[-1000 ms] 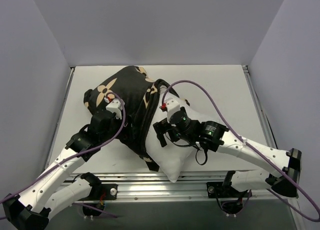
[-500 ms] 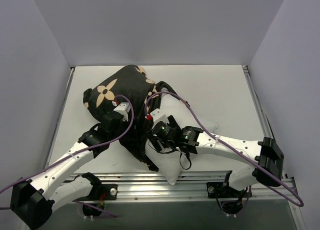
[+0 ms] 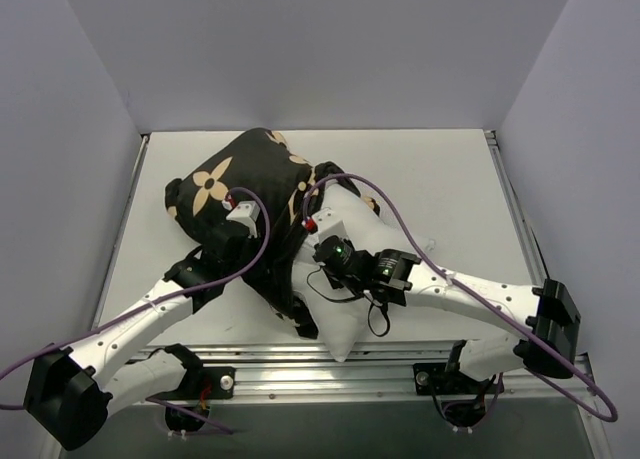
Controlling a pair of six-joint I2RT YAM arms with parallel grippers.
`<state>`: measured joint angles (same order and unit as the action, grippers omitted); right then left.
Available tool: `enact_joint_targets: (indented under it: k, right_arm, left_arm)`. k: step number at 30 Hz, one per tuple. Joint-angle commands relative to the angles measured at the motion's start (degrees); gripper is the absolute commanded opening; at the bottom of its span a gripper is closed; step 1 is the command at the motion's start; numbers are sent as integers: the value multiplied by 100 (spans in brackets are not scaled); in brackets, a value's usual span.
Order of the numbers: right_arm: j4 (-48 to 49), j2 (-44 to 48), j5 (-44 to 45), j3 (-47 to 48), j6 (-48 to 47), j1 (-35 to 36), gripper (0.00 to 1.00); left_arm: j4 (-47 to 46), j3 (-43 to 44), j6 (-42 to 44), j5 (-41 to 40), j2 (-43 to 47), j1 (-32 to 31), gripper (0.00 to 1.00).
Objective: Remove the pillowcase from the pillow
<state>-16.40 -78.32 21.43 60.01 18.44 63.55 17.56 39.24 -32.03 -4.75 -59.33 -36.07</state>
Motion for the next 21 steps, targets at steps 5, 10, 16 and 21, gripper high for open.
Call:
enact_joint_targets:
  k: [5, 10, 16, 21]
  right_arm:
    - [-1224, 1397, 494, 108, 292, -579, 0]
    - [-1584, 2127, 397, 274, 310, -993, 0]
    - [-1963, 2479, 266, 556, 372, -1319, 0]
    - [-1884, 2691, -400, 644, 249, -1372, 0]
  left_arm:
    - [845, 1058, -58, -2019, -113, 425, 5]
    - [810, 1305, -320, -2591, -430, 794, 2]
    - [188, 1244, -795, -3014, -886, 1496, 3]
    - [-770, 1296, -647, -2260, -1606, 1718, 8]
